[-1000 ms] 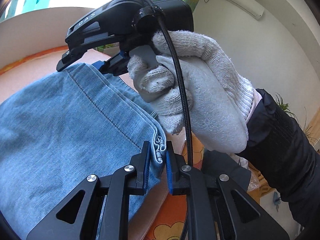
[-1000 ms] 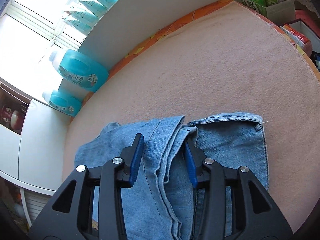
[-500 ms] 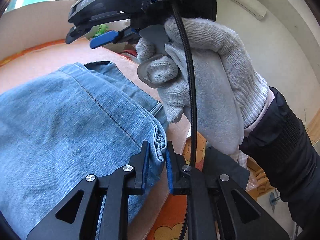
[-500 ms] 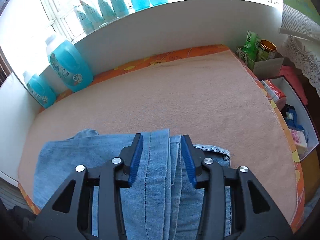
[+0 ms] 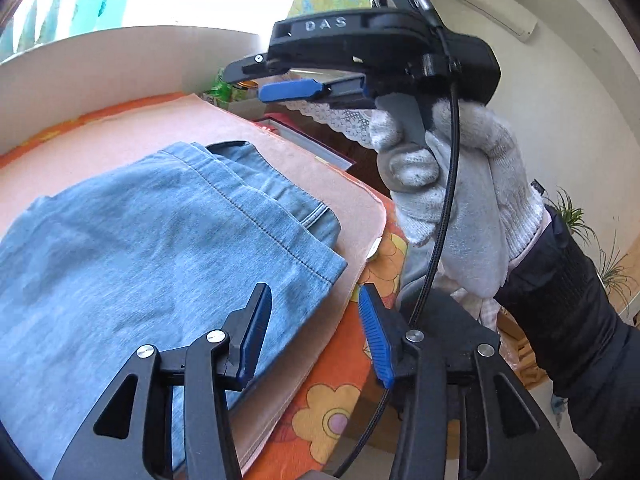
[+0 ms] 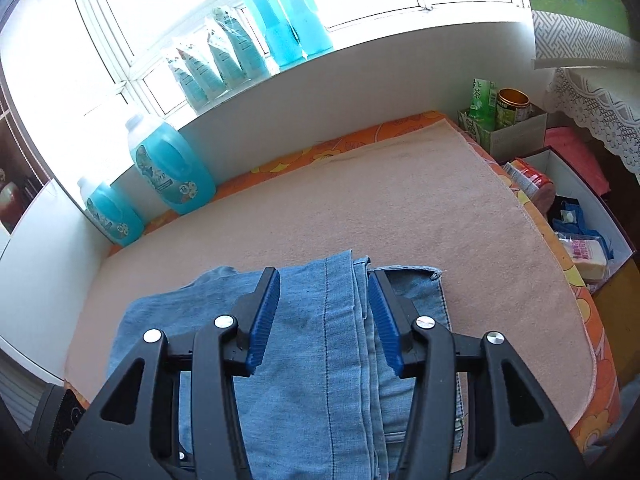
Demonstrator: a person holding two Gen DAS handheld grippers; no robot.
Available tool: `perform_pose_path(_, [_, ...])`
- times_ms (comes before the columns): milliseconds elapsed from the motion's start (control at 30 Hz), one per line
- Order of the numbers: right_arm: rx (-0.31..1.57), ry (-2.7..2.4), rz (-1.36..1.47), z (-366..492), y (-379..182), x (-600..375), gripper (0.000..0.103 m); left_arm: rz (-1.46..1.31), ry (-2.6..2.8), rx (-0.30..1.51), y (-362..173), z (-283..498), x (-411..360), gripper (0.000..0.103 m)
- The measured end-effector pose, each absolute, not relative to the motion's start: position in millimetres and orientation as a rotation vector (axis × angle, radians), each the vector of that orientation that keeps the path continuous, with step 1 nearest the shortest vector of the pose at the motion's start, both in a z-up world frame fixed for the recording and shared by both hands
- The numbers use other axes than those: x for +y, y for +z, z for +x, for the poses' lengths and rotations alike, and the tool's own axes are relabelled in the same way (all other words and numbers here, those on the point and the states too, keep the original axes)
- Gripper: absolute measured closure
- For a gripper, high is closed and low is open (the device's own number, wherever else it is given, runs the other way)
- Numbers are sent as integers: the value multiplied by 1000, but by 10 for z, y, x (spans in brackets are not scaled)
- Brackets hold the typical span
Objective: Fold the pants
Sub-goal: 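Lay the hems on the waistband and open both grippers, then move the left gripper to the folded jeans edge and pinch it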
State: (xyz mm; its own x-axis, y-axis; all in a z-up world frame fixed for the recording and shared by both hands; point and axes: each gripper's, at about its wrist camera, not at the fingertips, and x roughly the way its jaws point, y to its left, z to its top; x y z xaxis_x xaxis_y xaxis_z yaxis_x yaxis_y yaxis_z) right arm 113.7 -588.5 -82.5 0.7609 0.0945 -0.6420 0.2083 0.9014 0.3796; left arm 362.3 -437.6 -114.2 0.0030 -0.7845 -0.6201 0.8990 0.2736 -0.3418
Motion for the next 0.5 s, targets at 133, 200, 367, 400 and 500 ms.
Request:
perform_pose_path(133, [709,-28,411,1012,-769,-5494,55,118,-1285,781,-1026,3567,-3870,59])
perform_pose_path(200, [705,2,391,956,-744,-5263,55,103,-1249,752,-912,3593,-3568,57])
perform_pose_path(367, [700,98,368,836,-715,-4638,55,59,-1100,705,-793,3853,-2834,55])
perform_pose_path(400, [702,118,362,815,-719,-4498,55,44,-1071,703,-774,3926,-2675,55])
perform_pose_path(500, [711,173,345,763,-754,-4080,55,0,-962,699,-747,4172,-2214,55])
